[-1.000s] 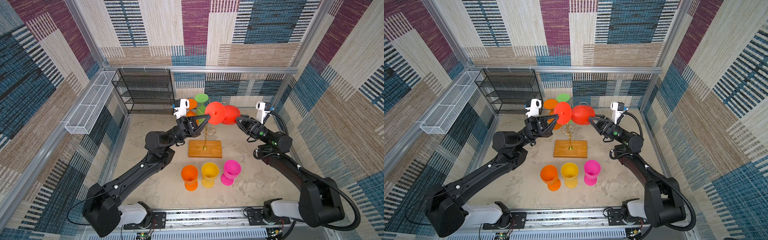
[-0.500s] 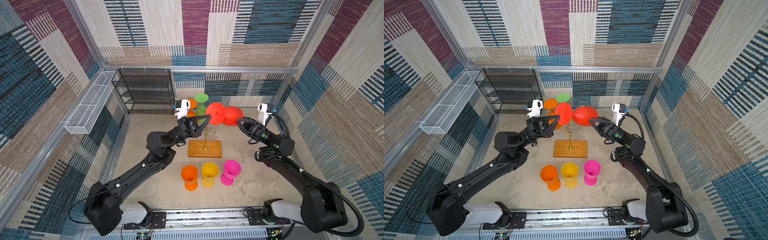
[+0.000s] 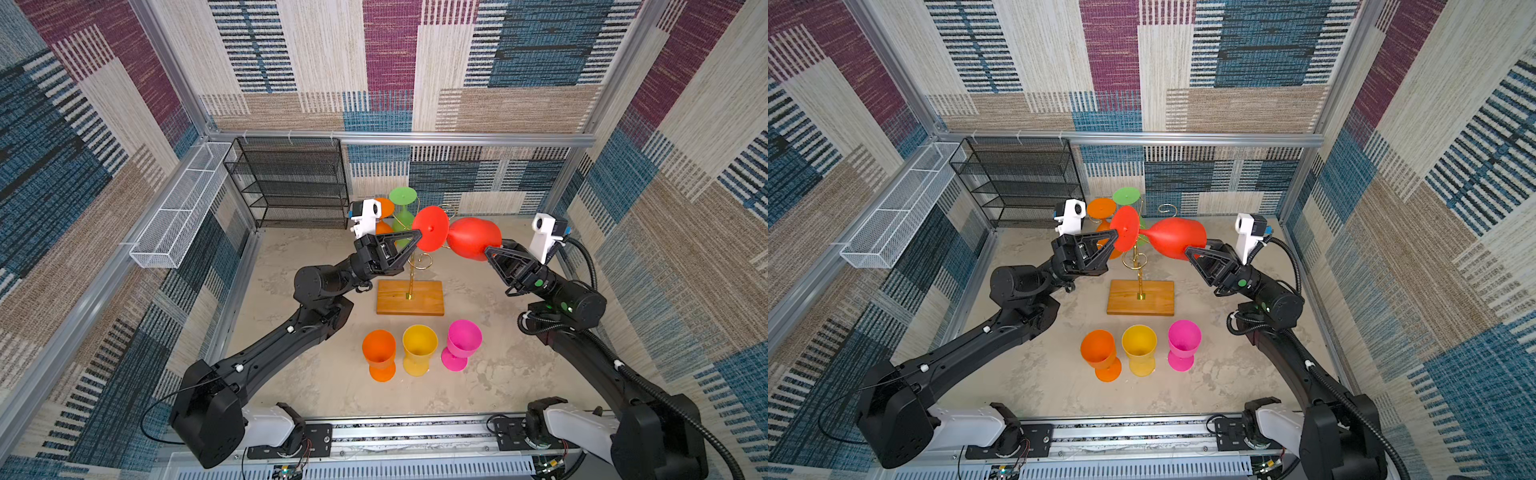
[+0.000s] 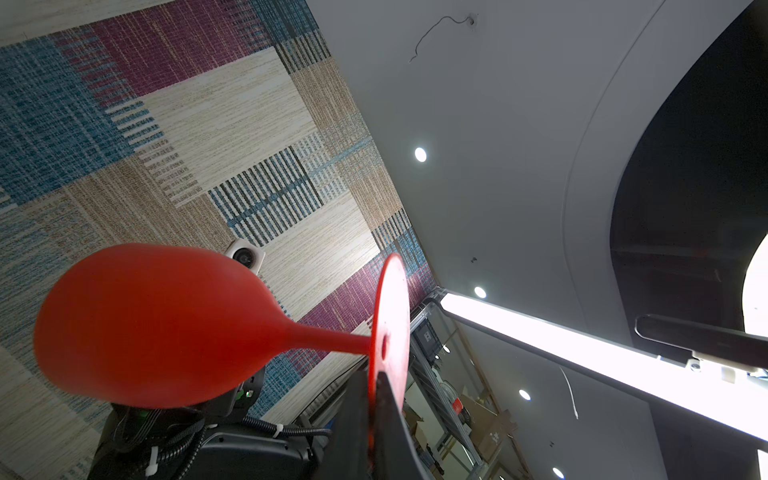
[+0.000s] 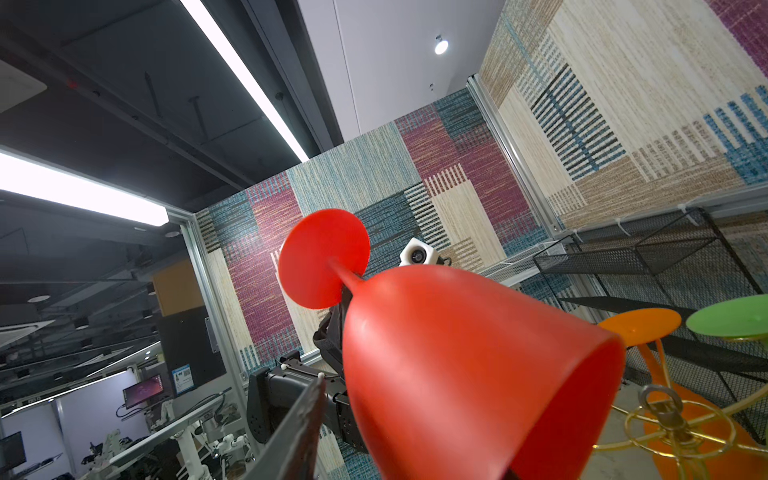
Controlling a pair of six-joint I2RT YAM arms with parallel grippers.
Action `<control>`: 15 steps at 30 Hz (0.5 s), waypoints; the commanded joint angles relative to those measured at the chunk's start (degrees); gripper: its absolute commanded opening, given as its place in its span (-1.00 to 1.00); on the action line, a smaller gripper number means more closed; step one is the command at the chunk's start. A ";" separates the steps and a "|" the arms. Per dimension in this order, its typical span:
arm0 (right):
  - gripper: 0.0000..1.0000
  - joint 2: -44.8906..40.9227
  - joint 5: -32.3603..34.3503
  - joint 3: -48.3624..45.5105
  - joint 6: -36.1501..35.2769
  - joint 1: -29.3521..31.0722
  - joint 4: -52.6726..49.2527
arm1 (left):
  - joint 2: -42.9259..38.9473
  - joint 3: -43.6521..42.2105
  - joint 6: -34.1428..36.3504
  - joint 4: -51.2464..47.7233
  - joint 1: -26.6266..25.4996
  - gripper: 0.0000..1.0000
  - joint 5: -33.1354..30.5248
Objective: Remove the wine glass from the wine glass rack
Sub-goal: 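Close the right gripper on the red glass bowl held by the left gripper, then pull the red glass away with the right gripper while the left gripper opens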
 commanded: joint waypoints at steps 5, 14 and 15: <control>-0.13 -1.93 -2.37 -0.21 -2.85 0.05 10.09 | 1.30 0.29 -0.78 -0.44 0.08 -1.00 -1.64; -0.29 -4.03 -2.90 -0.65 -5.70 0.07 6.73 | 1.95 0.89 -1.40 -0.51 0.19 -1.00 -1.65; -0.32 -4.17 -2.90 -0.63 -6.11 0.09 6.18 | 2.12 0.97 -1.51 -0.39 0.19 -1.00 -1.69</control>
